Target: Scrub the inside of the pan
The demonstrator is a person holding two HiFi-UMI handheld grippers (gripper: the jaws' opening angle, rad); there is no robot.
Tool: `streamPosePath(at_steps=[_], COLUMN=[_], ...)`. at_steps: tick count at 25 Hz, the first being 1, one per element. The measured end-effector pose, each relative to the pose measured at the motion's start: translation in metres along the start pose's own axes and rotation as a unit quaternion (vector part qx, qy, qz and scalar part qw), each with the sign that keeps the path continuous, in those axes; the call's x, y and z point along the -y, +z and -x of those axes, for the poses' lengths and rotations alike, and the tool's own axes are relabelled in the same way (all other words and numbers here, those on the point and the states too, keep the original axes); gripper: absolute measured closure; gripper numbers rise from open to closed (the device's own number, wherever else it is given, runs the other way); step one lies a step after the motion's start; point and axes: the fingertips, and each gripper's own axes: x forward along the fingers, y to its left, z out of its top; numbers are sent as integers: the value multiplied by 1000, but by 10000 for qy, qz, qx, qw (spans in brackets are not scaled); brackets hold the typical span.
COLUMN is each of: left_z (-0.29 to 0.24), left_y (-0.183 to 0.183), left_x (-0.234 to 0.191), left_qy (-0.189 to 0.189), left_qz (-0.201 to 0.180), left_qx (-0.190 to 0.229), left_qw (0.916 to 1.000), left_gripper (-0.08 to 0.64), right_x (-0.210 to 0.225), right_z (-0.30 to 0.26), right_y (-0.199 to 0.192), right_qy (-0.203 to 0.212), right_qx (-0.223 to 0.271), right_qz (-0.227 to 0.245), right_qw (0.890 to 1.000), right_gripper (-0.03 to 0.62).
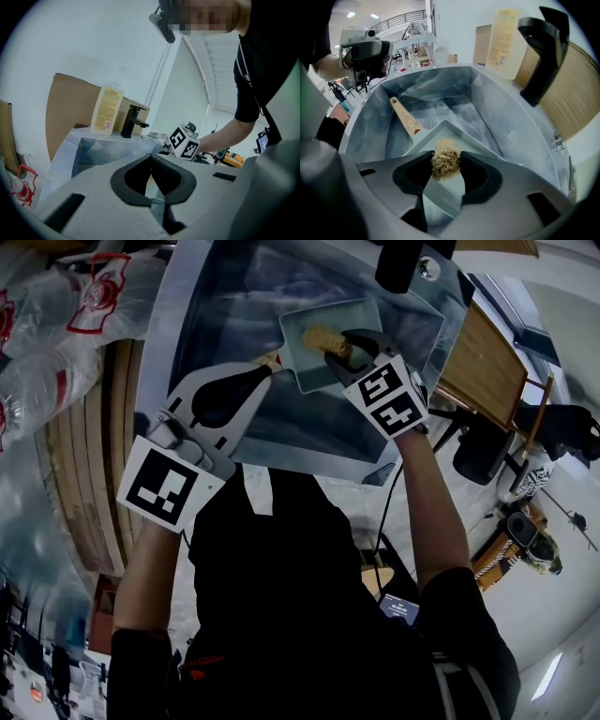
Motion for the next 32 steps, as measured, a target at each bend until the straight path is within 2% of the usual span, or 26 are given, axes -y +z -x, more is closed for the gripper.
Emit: streamPosePath(at_steps=[7,15,32], left_z=[15,18,-17], left_y=[-1,-5,2], left_x=[-1,-1,13], left_qy=[38,63,-60], left_qz=[-8,26,-4], left_qx=[19,30,-8], left_qw=[10000,10000,10000], left_gripper=[543,543,543], right_x=[-30,-33,13], right_z=[-6,-12,0], right_y=[7,2,-38], right_qy=[187,187,-68], right_qx=[-104,-242,-728], right_qz=[296,446,564], right_qw=[9993,9985,9957], right_gripper=[414,414,413])
